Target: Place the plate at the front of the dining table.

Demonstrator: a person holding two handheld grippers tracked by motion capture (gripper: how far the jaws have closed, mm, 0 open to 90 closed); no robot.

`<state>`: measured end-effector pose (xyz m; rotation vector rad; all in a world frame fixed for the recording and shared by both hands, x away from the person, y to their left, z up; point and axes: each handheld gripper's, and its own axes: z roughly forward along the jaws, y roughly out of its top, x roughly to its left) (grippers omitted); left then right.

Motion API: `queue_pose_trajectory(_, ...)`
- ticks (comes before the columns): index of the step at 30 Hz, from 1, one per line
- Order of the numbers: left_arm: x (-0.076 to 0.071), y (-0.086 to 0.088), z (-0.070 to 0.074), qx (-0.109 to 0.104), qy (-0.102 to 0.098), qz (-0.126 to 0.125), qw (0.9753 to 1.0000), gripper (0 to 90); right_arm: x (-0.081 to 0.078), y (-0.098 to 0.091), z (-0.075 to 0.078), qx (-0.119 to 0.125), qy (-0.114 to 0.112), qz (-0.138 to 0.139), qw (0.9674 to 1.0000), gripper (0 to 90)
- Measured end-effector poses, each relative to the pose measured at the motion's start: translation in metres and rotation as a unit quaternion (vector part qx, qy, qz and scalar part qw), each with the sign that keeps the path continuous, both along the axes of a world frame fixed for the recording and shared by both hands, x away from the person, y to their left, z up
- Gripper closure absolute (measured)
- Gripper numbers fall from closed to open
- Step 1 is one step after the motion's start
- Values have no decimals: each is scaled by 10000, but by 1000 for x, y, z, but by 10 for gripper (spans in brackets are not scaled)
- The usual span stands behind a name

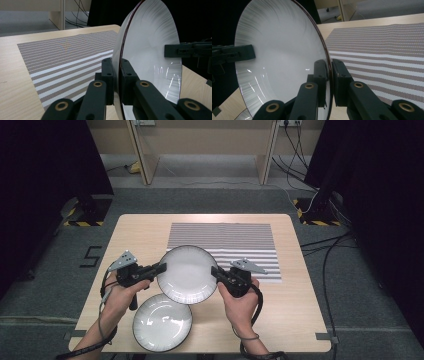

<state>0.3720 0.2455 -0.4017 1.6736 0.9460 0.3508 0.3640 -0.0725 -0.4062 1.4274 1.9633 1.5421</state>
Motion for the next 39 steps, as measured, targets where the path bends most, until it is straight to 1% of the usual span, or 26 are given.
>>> queue_pose_trajectory(4, 2, -2, 1, 13, -40, -13, 10000, 835, 2, -2, 1, -4, -19, -49, 10000, 827)
queue_pose_trajectory(8, 5, -4, 2, -18, -47, -20, 10000, 835, 3, -4, 3, -16, -71, -89, 9999, 826)
queue_pose_trajectory(11, 6, -5, 3, -31, -44, -22, 10000, 836, 4, -4, 4, -6, -68, -94, 9999, 827)
queue_pose_trajectory(13, 7, -5, 3, -34, -48, -23, 10000, 835, 5, -5, 5, -40, -103, -100, 9999, 827)
queue_pose_trajectory(22, 14, -9, 7, -25, -78, -23, 10000, 836, 8, -6, 8, -54, -141, -185, 9997, 825)
queue_pose_trajectory(29, 19, -13, 9, -59, -80, -27, 9999, 836, 13, -9, 11, -79, -210, -252, 9994, 824)
queue_pose_trajectory(39, 24, -16, 11, -83, -73, -27, 9999, 836, 16, -12, 14, -74, -232, -312, 9992, 823)
